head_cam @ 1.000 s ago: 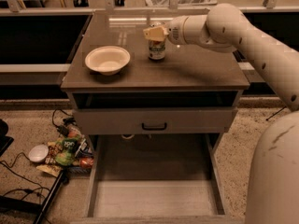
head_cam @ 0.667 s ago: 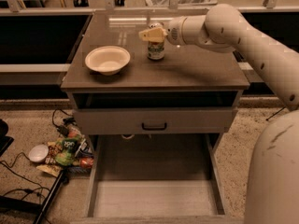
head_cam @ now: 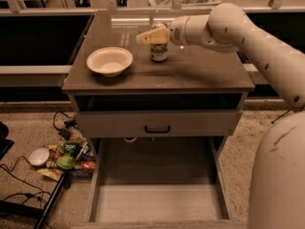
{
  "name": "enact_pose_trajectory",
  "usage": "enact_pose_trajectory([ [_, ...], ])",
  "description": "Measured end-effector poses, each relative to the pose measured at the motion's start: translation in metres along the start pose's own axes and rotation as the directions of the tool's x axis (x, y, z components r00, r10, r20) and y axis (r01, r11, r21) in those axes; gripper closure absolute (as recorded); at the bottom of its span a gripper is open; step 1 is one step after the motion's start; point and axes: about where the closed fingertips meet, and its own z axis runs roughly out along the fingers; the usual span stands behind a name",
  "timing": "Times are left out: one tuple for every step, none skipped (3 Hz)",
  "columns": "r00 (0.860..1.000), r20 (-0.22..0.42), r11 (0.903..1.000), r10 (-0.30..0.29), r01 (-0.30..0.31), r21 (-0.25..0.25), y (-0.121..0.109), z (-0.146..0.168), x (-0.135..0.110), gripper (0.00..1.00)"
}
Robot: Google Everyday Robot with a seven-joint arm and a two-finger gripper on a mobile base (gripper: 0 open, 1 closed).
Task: Pick 7up can from middle drawer and place on counter
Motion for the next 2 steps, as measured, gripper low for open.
enact_pose_trajectory([
  [0.999,-0.025,0.9989,-0.035,0.034,-0.033,0.001,-0.002,-0.031,0.00],
  [0.979,-0.091,0.9833,-0.181,0.178,-0.037,0.008,-0.020,-0.087,0.00],
])
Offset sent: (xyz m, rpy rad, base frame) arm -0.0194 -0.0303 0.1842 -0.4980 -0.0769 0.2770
